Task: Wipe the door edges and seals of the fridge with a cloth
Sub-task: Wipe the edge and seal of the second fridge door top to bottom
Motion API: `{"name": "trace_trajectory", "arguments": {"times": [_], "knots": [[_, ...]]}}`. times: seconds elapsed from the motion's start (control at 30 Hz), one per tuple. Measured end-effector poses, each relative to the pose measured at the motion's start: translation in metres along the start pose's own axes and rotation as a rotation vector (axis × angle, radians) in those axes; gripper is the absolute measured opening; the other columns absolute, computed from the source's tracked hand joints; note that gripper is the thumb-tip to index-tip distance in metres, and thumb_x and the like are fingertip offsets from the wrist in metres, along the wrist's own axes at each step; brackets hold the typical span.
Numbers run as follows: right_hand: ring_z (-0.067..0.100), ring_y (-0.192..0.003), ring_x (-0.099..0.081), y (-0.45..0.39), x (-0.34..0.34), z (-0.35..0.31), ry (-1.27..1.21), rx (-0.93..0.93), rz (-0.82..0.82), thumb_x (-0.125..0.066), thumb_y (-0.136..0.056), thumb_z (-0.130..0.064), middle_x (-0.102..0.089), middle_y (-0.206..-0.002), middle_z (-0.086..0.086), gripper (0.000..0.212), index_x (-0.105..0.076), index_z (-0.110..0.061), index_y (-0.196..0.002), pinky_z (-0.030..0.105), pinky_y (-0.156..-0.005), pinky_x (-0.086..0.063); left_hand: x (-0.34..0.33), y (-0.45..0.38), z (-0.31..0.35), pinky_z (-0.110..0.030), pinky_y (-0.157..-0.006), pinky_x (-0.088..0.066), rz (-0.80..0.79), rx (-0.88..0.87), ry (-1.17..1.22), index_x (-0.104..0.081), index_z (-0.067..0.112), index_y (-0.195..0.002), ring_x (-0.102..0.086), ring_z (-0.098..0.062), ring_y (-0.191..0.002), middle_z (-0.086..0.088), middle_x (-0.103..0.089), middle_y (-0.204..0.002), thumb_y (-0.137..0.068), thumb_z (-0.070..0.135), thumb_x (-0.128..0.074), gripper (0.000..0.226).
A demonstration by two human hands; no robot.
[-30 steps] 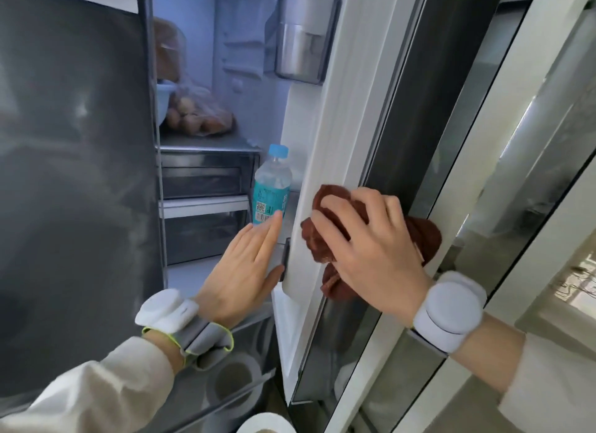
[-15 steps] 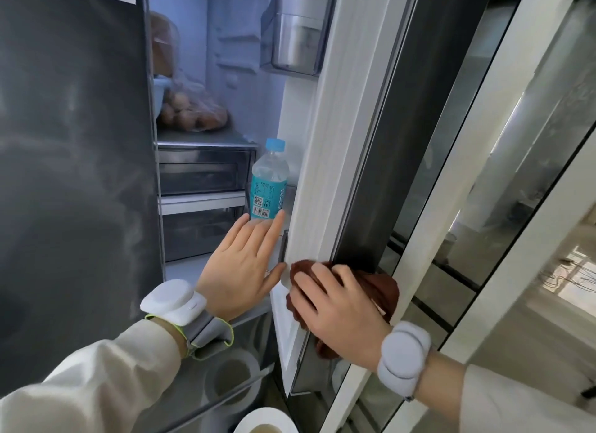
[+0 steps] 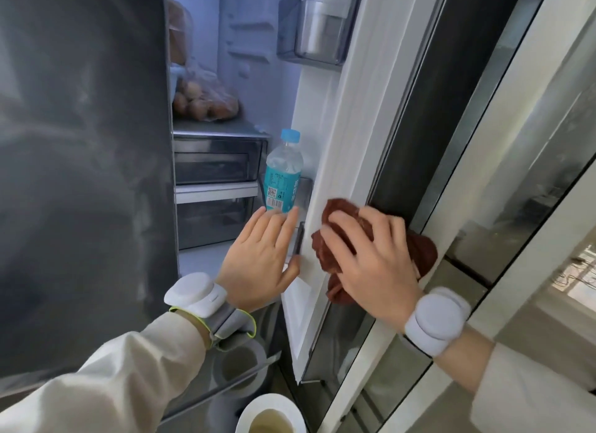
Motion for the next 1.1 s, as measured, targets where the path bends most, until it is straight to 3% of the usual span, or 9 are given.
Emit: {"name": "trace_trajectory", "arguments": {"times": [0.3,0.47,0.57,0.67,0.77,0.93,1.1], "knots": [[0.027,-0.089,-0.056,0.033,-0.012,-0.044,-0.064,0.127,-0.293,-0.045,-0.087,-0.019,-0.065,-0.094,0.008,0.022,-0.065,-0.013,-0.095,0.038,-0.074,-0.045,-0.002,0.000,0.001,-0.039,-0.107,-0.025,-0.018,0.003,-0.020,-0.041,-0.002,-0.130,-0.056,-0.031,-0.105,-0.016,-0.060,-0.109,-0.084,0.034,-0.037,0.059],[0.028,-0.084,-0.047,-0.009,0.019,-0.007,-0.056,0.028,-0.263,-0.049,-0.084,-0.024,-0.064,-0.092,0.011,0.023,-0.062,-0.009,-0.095,0.037,-0.070,-0.035,-0.004,0.000,0.000,-0.038,-0.106,-0.022,0.002,0.001,0.020,-0.040,-0.003,-0.131,-0.051,-0.033,-0.106,-0.018,-0.059,-0.109,-0.082,0.031,-0.040,0.060],[0.032,-0.084,-0.050,-0.039,0.040,0.012,0.058,-0.010,-0.272,-0.060,-0.078,-0.025,-0.064,-0.085,0.014,0.023,-0.062,-0.007,-0.092,0.038,-0.068,-0.037,-0.005,0.000,0.000,-0.037,-0.107,-0.021,-0.012,0.006,0.019,-0.040,-0.002,-0.131,-0.054,-0.033,-0.105,-0.017,-0.059,-0.109,-0.082,0.031,-0.039,0.060],[0.029,-0.079,-0.051,-0.048,0.043,0.001,0.160,0.062,-0.401,-0.064,-0.074,-0.025,-0.061,-0.070,0.011,0.018,-0.060,-0.010,-0.082,0.037,-0.065,-0.038,-0.006,-0.001,-0.001,-0.039,-0.108,-0.020,-0.007,-0.014,0.011,-0.038,-0.001,-0.131,-0.054,-0.033,-0.106,-0.016,-0.059,-0.109,-0.082,0.031,-0.038,0.059],[0.023,-0.073,-0.046,-0.037,0.027,-0.027,0.143,0.175,-0.591,-0.051,-0.075,-0.024,-0.057,-0.062,0.004,0.012,-0.059,-0.015,-0.073,0.034,-0.061,-0.029,-0.006,0.000,-0.002,-0.039,-0.108,-0.019,0.004,-0.024,0.011,-0.042,-0.001,-0.130,-0.054,-0.033,-0.107,-0.016,-0.059,-0.110,-0.083,0.034,-0.039,0.059],[0.030,-0.102,-0.040,-0.001,0.003,-0.056,0.015,0.290,-0.871,-0.036,-0.098,-0.017,-0.059,-0.097,0.011,0.023,-0.053,-0.003,-0.105,0.039,-0.082,-0.032,-0.006,-0.001,0.003,-0.038,-0.109,-0.018,-0.010,-0.036,-0.007,-0.045,0.000,-0.130,-0.054,-0.030,-0.107,-0.014,-0.060,-0.108,-0.083,0.037,-0.039,0.060],[0.023,-0.071,-0.052,-0.008,0.004,-0.032,-0.044,0.202,-0.673,-0.067,-0.071,-0.037,-0.060,-0.057,0.001,0.020,-0.060,-0.018,-0.068,0.035,-0.067,-0.037,-0.009,-0.002,0.007,-0.041,-0.108,-0.023,0.025,-0.033,0.025,-0.042,-0.001,-0.130,-0.053,-0.032,-0.107,-0.016,-0.059,-0.107,-0.083,0.033,-0.040,0.058]]}}
Point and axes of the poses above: each hand's wrist, its own y-axis away from the middle knuckle, its own x-axis out of the back of the hand, z = x × y, the point moved 2 cm from there along -y, towards the middle knuckle
